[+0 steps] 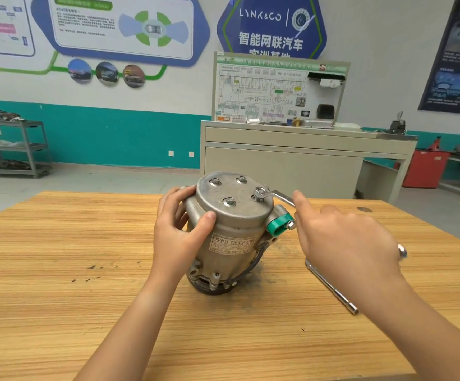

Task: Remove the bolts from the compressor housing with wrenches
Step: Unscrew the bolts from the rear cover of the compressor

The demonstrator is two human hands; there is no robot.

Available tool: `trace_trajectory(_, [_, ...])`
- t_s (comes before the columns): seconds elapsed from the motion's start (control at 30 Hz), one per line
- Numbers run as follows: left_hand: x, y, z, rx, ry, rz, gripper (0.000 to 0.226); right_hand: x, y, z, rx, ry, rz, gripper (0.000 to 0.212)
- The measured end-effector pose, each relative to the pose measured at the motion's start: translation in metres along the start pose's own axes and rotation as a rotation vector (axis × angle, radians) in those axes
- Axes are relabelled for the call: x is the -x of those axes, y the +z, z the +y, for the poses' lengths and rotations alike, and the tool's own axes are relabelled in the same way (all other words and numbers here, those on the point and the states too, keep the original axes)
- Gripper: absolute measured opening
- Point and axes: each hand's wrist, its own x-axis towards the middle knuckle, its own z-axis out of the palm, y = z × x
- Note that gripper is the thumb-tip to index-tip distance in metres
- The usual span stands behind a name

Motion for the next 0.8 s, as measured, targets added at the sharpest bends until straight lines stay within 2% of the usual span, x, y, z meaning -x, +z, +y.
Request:
trace_trajectory(0.07, [-0.001, -0.002, -0.001, 0.014, -0.005, -0.015, 0.041, -0.006, 0.027, 0.014, -0.095, -0.046, 0.293, 0.019])
trace_trajectory(0.1, [-0.002, -0.004, 0.000, 0.022, -0.007, -0.027, 0.040, -0.011, 0.042, 0.020, -0.108, -0.081, 0.406, 0.018])
trace_trajectory(0.17, [-0.007, -0.006, 0.001, 0.021, -0.017, -0.065, 0.040, -0.031, 0.067, 0.029, -0.252, -0.163, 0.526, 0.026])
trace_trajectory(0.23, [-0.012, -0.007, 0.001, 0.007, -0.037, -0.101, 0.040, -0.059, 0.081, 0.030, -0.369, -0.214, 0.552, 0.025])
trace_trajectory(0.3, [-0.016, -0.006, 0.002, -0.006, -0.035, -0.119, 0.040, -0.092, 0.086, 0.018, -0.397, -0.249, 0.521, 0.022])
trace_trajectory(0.4, [-0.018, -0.004, 0.003, -0.010, -0.032, -0.127, 0.041, -0.129, 0.080, -0.007, -0.486, -0.398, 0.488, 0.025])
trace_trajectory(0.47, [-0.018, -0.005, 0.003, -0.009, -0.028, -0.126, 0.040, -0.137, 0.077, -0.015, -0.478, -0.469, 0.514, 0.024])
trace_trajectory(0.53, [-0.017, -0.007, 0.002, -0.003, -0.038, -0.122, 0.038, -0.133, 0.077, -0.012, -0.479, -0.414, 0.567, 0.022])
trace_trajectory(0.6, [-0.016, -0.010, 0.000, 0.003, -0.045, -0.115, 0.036, -0.123, 0.078, -0.007, -0.642, -0.149, 0.576, 0.020])
trace_trajectory(0.67, [-0.013, -0.011, -0.001, 0.005, -0.048, -0.106, 0.037, -0.104, 0.068, -0.002, -0.936, 0.180, 0.486, 0.022])
trace_trajectory(0.7, [-0.010, -0.010, 0.000, 0.005, -0.041, -0.093, 0.038, -0.092, 0.063, -0.001, -1.013, 0.238, 0.468, 0.025])
trace_trajectory(0.73, [-0.007, -0.009, 0.000, 0.005, -0.033, -0.073, 0.039, -0.077, 0.057, 0.001, -0.991, 0.223, 0.463, 0.027])
trace_trajectory(0.8, [-0.001, -0.005, 0.001, 0.005, -0.021, -0.025, 0.043, -0.043, 0.044, 0.002, -0.757, 0.063, 0.404, 0.034])
